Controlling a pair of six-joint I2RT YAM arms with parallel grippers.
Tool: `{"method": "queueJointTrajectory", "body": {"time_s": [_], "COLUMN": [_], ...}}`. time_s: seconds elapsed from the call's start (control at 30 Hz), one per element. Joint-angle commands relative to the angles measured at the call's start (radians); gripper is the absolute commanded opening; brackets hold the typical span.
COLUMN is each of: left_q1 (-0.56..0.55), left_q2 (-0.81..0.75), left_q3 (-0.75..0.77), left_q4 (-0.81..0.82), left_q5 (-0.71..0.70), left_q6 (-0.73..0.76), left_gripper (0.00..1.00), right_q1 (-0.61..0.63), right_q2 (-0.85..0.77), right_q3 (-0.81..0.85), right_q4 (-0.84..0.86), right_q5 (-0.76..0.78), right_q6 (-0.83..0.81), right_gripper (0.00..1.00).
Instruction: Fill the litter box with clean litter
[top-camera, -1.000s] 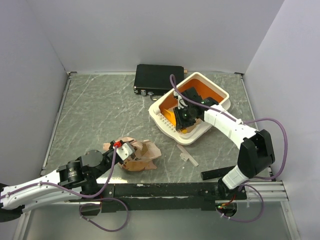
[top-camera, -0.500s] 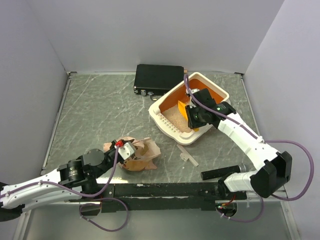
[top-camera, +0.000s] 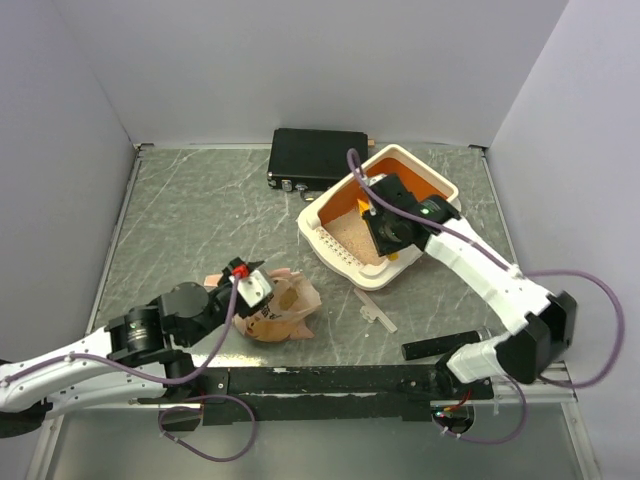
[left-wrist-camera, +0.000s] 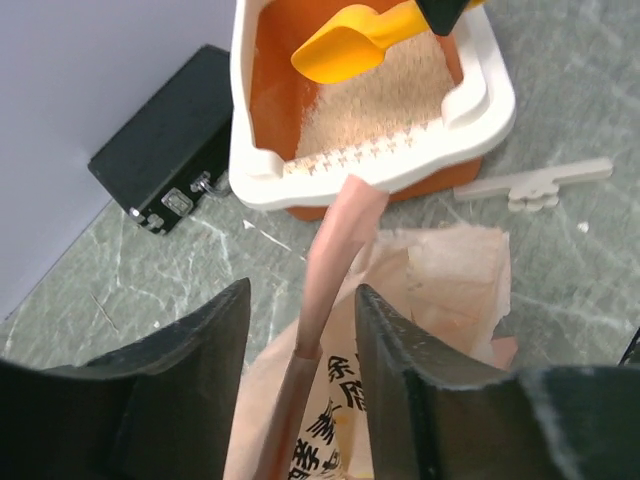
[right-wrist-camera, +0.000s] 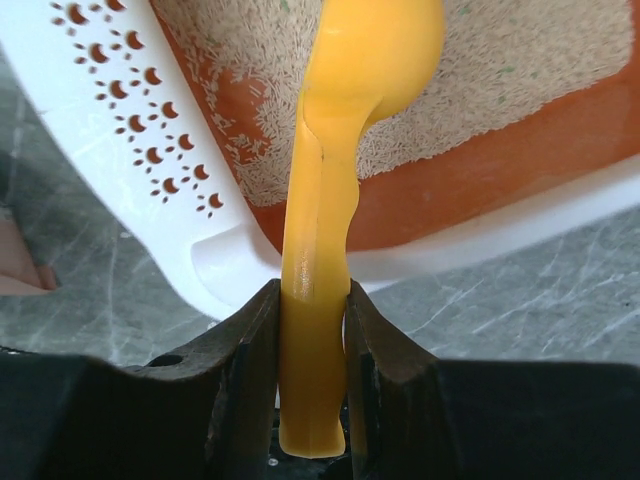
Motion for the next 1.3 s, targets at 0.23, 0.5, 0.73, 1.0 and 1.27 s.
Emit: {"method": "queueJointTrajectory", "body": {"time_s": [0.23,0.5,0.73,1.0,1.27], "left_q1": [-0.006,-0.005,-0.006,-0.005,-0.005], "left_q2": [0.033,0.094,0.136,0.085,0.03], "left_q3": [0.376,0.492,0.494,0.466,0.442], "left_q4": [-0.143,-0.166,-0.177,-0.125,-0.077], "left_q5": [0.157,0.349,0.49,0.554,0.585], "left_q6": [-0.099,-0.225,-0.25,-0.313,-0.354], "left_gripper": [0.62,0.62,0.62,0.64,0.64], "right_q1": [0.069,0.125,0.181,0.237,0.312], "right_q2": [-0.365,-0.503,-0.512,-0.512,-0.503], "right_q3": [0.129,0.185,0.25,0.303,0.289], "right_q4": [-0.119,-0.176,-0.182,-0.248,-0.231], "right_q5": [-0.235,-0.705,-0.872,-0.878,-0.83], "right_q6": [0.01,-0.075,-0.108,-0.155,-0.161], "right_gripper": [0.0,0.0,0.0,0.0,0.0]}}
